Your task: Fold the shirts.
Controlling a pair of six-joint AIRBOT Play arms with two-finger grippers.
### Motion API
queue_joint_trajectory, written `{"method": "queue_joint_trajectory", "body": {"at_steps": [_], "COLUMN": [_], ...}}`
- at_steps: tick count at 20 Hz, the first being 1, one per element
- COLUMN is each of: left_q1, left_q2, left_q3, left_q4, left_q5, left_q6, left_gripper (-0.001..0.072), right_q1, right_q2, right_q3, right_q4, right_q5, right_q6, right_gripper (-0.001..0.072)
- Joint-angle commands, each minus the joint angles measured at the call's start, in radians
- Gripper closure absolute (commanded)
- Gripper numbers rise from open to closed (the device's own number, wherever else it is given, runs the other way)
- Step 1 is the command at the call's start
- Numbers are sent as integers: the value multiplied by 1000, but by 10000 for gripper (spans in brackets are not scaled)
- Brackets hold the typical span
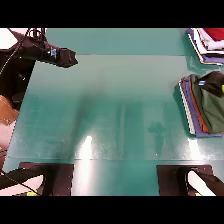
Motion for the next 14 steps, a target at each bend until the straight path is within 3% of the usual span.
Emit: {"method": "queue_joint_trajectory", "body": {"at_steps": [1, 2, 3, 14], "left_q1": [0, 0, 0, 0], "left_q2": [0, 0, 0, 0], "left_q3": [0, 0, 0, 0], "left_q4": [-2, -2, -2, -2], "left_q5": [42, 53, 59, 84], "left_q6": [-1, -1, -1, -1], "left_gripper": [679, 679, 679, 679], "right_q1": [187, 213, 232, 248], "right_q2": [-65, -73, -77, -75], "right_q3": [13, 13, 12, 5], "right_q4": [-1, -1, -1, -1], "right_q5": [-85, -101, -115, -151], "right_q6": [0, 0, 0, 0], "right_gripper": [524, 647, 689, 689]}}
